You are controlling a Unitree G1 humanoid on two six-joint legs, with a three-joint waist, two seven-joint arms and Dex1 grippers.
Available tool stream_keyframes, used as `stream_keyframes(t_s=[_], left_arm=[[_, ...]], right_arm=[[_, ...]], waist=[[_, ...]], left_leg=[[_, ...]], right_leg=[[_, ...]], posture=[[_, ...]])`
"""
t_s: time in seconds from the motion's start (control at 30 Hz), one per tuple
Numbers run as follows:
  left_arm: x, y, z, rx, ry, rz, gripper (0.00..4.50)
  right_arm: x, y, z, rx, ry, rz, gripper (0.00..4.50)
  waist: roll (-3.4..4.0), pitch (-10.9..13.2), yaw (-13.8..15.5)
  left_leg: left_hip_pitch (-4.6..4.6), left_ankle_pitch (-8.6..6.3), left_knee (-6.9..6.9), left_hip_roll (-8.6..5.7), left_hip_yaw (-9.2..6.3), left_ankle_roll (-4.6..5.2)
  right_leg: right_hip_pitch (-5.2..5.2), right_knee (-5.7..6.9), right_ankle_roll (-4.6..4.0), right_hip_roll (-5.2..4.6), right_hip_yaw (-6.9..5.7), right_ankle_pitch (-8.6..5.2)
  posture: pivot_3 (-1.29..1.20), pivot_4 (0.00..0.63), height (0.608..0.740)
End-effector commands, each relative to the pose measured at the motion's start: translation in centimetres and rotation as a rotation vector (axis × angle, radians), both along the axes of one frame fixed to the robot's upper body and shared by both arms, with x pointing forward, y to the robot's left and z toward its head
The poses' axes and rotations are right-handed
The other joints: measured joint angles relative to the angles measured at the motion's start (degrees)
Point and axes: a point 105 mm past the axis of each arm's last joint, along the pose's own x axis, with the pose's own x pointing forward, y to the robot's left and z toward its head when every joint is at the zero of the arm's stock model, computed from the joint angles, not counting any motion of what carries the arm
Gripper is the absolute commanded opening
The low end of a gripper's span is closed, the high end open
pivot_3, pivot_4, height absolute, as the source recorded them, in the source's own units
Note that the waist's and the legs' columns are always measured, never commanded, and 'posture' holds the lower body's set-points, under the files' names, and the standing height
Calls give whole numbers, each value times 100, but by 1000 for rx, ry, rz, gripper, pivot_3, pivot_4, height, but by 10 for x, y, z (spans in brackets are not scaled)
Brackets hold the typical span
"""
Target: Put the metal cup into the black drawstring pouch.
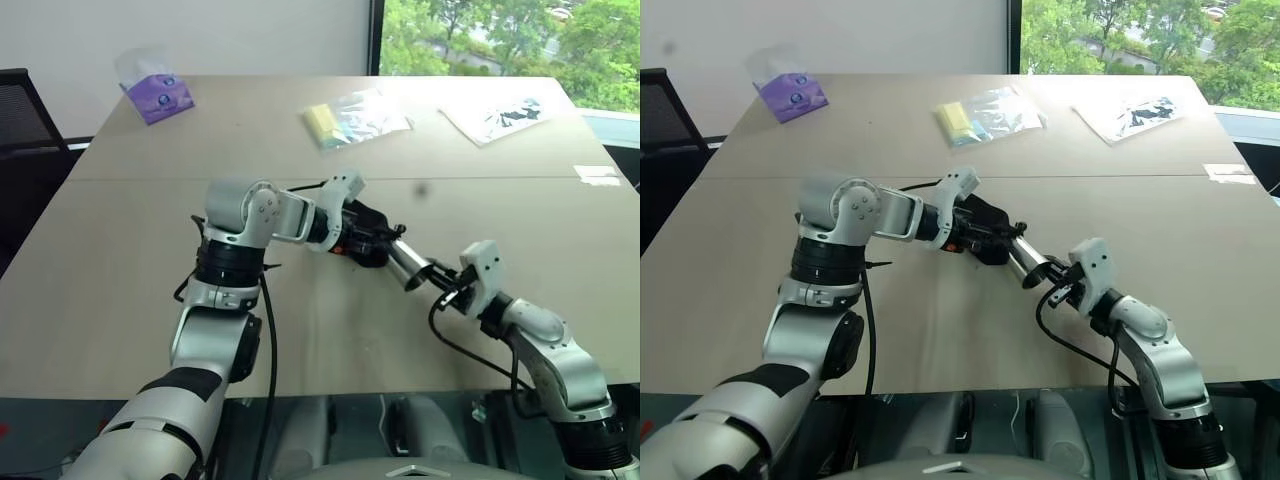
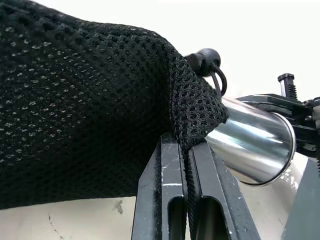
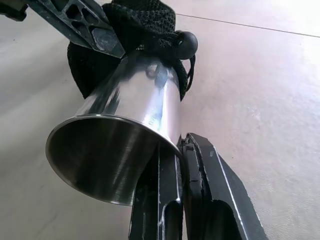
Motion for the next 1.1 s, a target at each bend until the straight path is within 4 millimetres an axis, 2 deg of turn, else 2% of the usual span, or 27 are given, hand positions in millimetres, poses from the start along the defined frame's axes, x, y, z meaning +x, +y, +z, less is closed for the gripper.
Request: stream_keyframes(t_s=[0.03,0.33,0.5,0.67,0.93,1.1], left_arm=[[0,1,16,-39,-41,-16,0],[3,11,21,-57,-46,-5,0],[6,18,21,-85,-44,9,0],[8,23,20,-107,-41,10,0],[12,31,18,-91,-32,0,0],[10,24,20,-85,-30,-37,0]], right_arm=[[-4,2,1,-21,-16,23,15],[-5,-1,1,-14,-14,13,15],[-15,-4,28,186,-24,33,15],[-22,-2,37,236,-24,82,15],[-19,19,43,283,-44,153,15],[-9,34,29,225,-30,192,15]], waist=[[0,0,1],[0,0,1],[1,1,6],[1,1,2],[1,1,1],[1,1,0]], left_leg=[[0,0,0,0,0,0],[0,0,0,0,0,0],[0,0,0,0,-1,0],[1,-1,0,0,0,1],[1,-3,-1,1,0,6],[1,-3,1,0,0,6]], right_leg=[[0,0,0,0,0,0],[0,0,0,0,-1,0],[0,0,0,-1,1,0],[0,0,0,-1,-1,0],[0,0,0,1,-2,0],[0,0,0,1,-5,0]], posture=[[0,150,740],[0,150,740],[0,150,740],[0,150,740],[0,150,740],[0,150,740]])
